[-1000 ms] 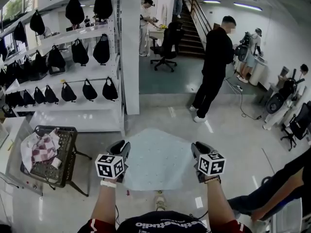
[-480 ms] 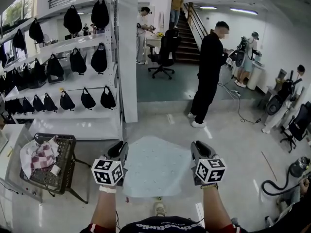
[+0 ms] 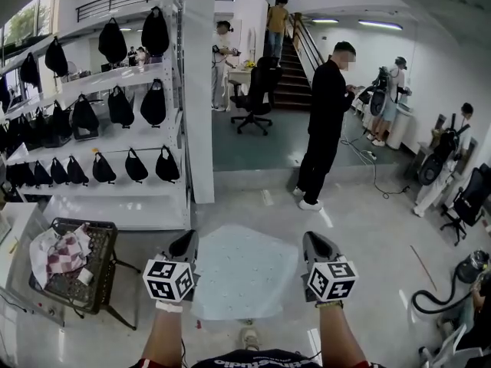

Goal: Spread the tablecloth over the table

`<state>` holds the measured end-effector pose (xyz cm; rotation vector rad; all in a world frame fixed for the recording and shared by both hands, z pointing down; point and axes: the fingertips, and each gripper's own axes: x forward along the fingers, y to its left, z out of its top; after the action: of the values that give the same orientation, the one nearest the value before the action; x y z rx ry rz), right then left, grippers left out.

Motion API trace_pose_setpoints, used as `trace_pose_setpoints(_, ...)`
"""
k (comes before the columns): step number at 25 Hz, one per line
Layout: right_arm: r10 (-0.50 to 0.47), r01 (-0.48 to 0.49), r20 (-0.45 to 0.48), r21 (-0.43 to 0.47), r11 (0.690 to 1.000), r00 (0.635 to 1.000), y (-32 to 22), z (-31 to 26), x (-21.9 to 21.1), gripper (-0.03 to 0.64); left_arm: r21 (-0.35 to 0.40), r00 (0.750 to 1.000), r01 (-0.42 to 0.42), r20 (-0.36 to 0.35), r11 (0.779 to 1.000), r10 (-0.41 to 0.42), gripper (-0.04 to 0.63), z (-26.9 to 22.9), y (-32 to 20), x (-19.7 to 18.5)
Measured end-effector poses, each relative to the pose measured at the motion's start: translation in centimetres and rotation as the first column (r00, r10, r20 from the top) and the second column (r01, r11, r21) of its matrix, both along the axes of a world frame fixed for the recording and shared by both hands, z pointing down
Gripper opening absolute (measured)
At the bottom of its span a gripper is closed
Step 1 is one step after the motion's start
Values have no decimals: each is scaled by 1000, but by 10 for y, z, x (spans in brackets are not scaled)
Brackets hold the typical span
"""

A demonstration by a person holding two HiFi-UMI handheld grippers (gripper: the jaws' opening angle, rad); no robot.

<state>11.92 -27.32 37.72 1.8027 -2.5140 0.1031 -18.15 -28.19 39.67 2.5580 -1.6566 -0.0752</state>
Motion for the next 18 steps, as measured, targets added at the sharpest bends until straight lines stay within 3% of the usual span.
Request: trace_pose_setpoints(18, 11, -12, -45, -14, 1000, 999, 19, 8, -3, 25, 12, 998, -64, -3, 998, 64, 17, 1, 19, 23)
